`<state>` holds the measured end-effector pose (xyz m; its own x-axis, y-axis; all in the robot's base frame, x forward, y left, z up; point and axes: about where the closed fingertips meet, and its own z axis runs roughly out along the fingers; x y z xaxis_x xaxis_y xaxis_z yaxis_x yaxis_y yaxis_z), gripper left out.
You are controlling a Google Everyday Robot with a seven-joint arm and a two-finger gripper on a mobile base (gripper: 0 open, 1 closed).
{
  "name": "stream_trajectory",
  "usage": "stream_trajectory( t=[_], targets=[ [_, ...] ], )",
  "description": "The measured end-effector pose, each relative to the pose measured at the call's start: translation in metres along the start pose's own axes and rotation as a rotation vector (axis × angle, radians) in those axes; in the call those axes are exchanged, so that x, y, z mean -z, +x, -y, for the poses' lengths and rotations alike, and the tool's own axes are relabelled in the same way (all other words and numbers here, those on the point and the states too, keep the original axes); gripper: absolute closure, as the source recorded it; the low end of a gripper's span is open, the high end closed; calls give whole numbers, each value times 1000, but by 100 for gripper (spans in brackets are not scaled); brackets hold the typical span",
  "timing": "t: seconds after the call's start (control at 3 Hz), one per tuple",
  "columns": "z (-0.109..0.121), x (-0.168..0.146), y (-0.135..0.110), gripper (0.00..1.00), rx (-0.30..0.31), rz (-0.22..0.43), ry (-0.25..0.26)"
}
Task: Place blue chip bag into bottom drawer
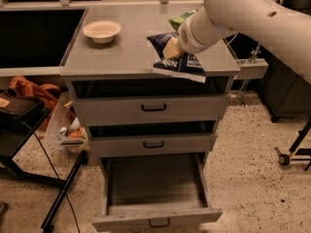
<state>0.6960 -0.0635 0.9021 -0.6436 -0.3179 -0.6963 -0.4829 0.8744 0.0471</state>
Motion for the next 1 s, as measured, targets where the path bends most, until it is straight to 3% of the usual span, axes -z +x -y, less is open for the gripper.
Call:
stream_trajectory(
  t=[0.33,0.67,1.0],
  targets=[
    [-20,16,42,100,30,-56,-36],
    [-41,13,89,100,64,-97,-84],
    [-53,-16,126,100,57,-215,-148]
  ],
)
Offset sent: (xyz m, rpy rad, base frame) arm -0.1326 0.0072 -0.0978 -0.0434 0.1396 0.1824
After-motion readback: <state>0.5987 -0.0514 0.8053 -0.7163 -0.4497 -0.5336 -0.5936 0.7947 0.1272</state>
